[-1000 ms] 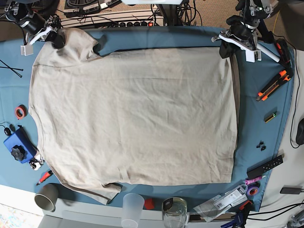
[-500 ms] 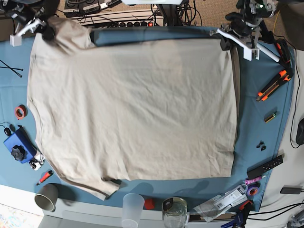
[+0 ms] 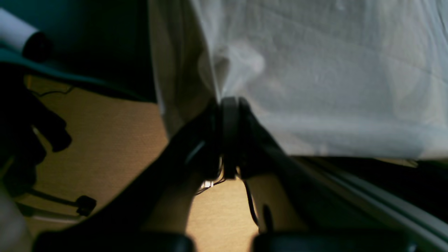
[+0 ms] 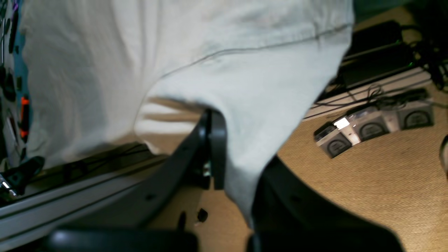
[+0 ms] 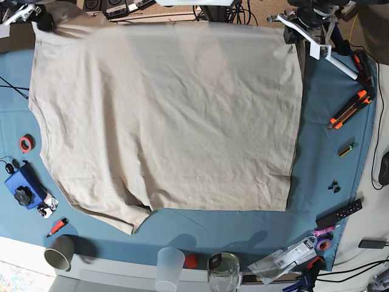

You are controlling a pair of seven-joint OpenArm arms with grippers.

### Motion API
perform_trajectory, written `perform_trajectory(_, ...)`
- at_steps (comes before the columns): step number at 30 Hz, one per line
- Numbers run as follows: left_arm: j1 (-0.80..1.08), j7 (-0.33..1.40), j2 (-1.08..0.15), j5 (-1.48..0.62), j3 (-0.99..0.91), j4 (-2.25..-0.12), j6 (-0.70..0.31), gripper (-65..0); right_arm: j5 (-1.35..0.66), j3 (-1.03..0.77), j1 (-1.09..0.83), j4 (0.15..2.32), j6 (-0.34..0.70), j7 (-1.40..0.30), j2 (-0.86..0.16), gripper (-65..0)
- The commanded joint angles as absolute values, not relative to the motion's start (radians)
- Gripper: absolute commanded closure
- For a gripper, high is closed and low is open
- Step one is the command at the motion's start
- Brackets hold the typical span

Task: Fold the T-shirt properly
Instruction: 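Grasp the shoulder edge with both grippers and lift it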

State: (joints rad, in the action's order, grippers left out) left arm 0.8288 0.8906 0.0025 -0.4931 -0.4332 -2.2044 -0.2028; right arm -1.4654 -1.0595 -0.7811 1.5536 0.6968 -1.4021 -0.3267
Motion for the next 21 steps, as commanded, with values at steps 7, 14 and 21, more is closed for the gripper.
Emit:
perform_trajectory(7,0.827,0.875,-0.003,-0.490,-0.437,-2.227,-0.151,0.0,-1.484,-1.074,-0.751,1.625,0.698,-1.380,-0.347,0.0)
perform_trajectory(14,0.789,0.875,-0.003,-0.490,-0.437,-2.227,-0.123,0.0,-1.483,-1.074,-0.683,1.625,0.698,-1.361,-0.347,0.0)
perform_trajectory(21,0.752,0.867,-0.003,-0.490,-0.437,-2.226,-0.123,0.0,-1.415,-1.073,-0.633,1.625,0.698,-1.317,-0.349,0.0)
